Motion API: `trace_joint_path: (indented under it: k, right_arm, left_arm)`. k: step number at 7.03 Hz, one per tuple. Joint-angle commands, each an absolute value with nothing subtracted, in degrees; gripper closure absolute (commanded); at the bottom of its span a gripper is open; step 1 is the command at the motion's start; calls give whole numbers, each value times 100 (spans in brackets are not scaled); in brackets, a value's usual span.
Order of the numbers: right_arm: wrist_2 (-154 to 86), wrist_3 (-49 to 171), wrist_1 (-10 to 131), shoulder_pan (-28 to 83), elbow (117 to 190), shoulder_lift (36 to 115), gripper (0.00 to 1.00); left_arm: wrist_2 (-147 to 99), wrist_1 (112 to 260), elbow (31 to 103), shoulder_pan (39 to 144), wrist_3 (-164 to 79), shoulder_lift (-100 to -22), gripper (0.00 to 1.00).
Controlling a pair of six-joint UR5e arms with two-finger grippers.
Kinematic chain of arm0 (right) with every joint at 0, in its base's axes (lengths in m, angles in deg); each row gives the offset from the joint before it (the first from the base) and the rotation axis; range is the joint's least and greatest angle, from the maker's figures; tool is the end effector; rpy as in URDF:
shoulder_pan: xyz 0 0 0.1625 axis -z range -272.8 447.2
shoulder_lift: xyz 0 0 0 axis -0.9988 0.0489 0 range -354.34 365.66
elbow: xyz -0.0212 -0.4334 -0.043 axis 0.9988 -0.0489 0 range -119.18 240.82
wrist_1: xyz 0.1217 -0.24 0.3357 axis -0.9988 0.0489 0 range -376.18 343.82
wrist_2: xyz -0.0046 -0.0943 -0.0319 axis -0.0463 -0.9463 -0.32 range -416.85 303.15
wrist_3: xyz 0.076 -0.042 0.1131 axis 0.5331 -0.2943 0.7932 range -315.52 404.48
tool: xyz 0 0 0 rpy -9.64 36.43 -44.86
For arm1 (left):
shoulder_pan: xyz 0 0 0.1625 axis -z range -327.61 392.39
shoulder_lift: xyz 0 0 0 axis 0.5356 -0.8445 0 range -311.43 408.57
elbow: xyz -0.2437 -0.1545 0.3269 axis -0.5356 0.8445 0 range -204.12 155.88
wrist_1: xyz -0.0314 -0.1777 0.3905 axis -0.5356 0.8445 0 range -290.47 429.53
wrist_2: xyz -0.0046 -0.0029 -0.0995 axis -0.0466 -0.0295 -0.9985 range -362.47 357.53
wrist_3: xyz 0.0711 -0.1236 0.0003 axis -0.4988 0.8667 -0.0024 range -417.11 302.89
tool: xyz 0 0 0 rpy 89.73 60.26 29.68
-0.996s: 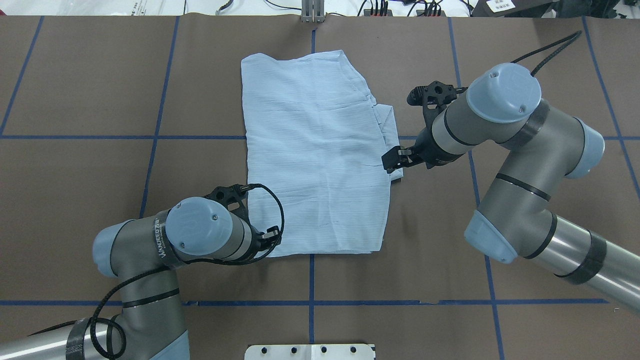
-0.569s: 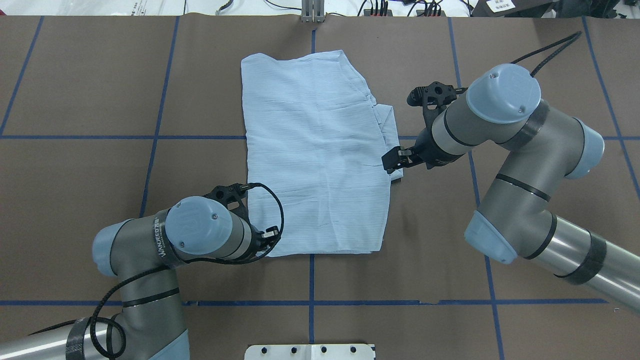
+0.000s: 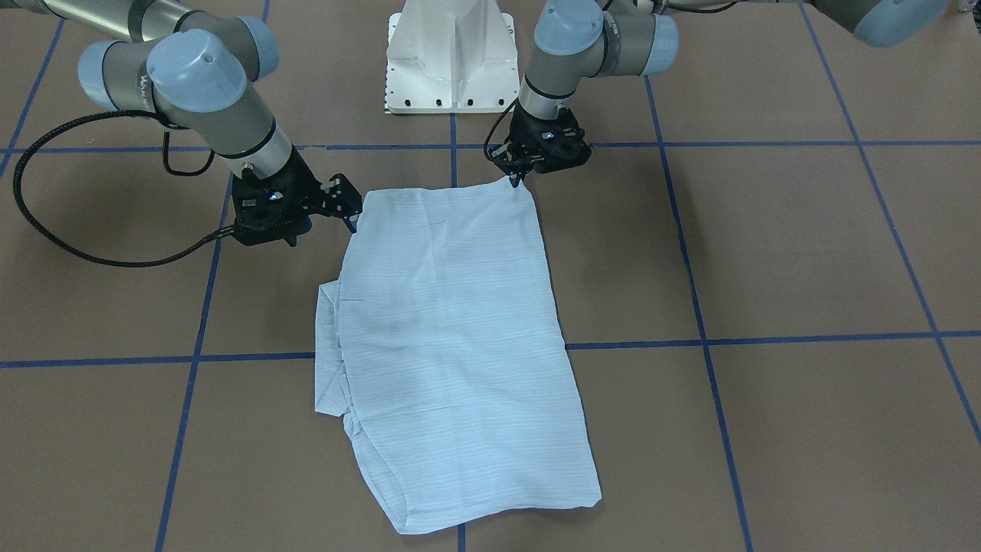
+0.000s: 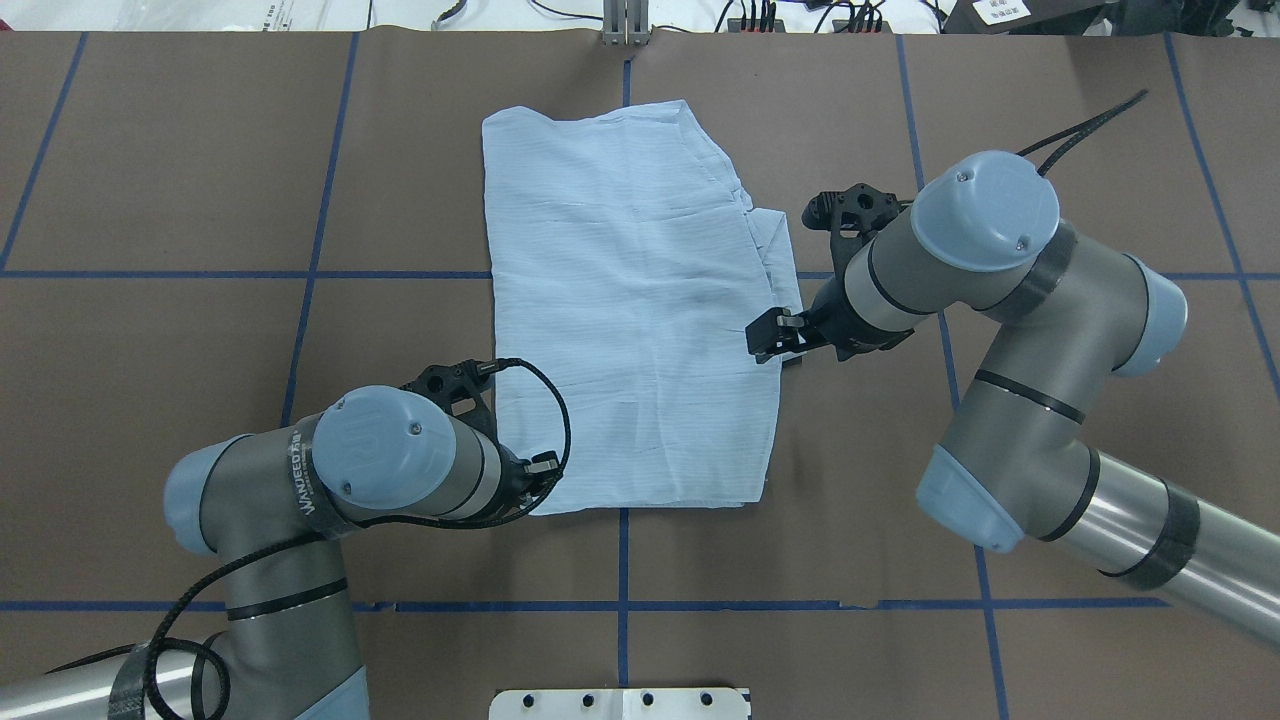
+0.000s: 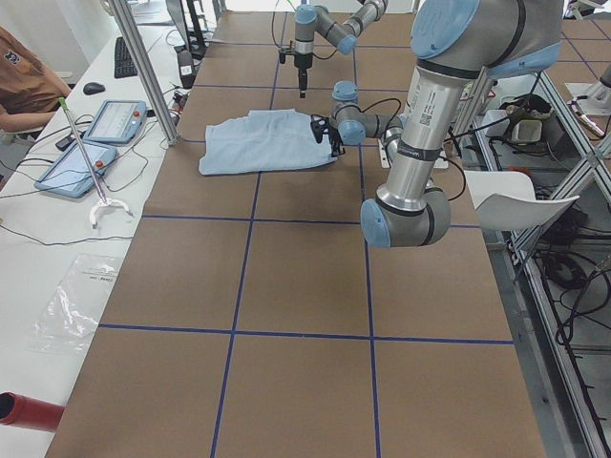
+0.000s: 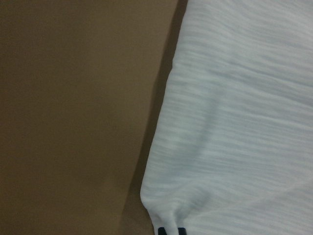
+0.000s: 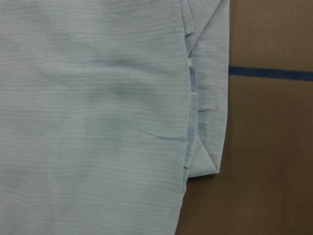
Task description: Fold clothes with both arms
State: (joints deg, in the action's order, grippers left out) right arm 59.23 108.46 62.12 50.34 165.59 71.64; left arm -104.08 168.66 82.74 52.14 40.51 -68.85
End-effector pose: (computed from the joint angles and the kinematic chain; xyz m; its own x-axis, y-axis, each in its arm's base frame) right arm -0.4845 -0.4515 0.3090 0.5747 -0.0616 0.8160 -0.0170 0.9961 0.0871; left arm 0.5907 -0.3232 0.2672 0.5324 -0.3290 -0.7799 0.2518 0.9412 -0.2252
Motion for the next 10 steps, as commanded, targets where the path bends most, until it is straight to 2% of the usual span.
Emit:
trace_joint_path:
  k: [1,4,6,10]
  right_arm:
    - [5428,12403,6213,5675,16716,7123,0]
    - [4759,14241,6318,6423,16769,7140,0]
    - [4555,15078,6948,6723,16752,7053,0]
    - [4379,15311,6969,6821,16498,6860,0]
  left_arm:
    - [-10529,16578,8538,5216,4045,-6894,100]
    - [-10530,16586,8539,5216,4045,-6885,100]
    - [-10521,16586,8539,5207,4045,-6894,100]
    - [-10513,16612,8486,5190,4045,-6912,100]
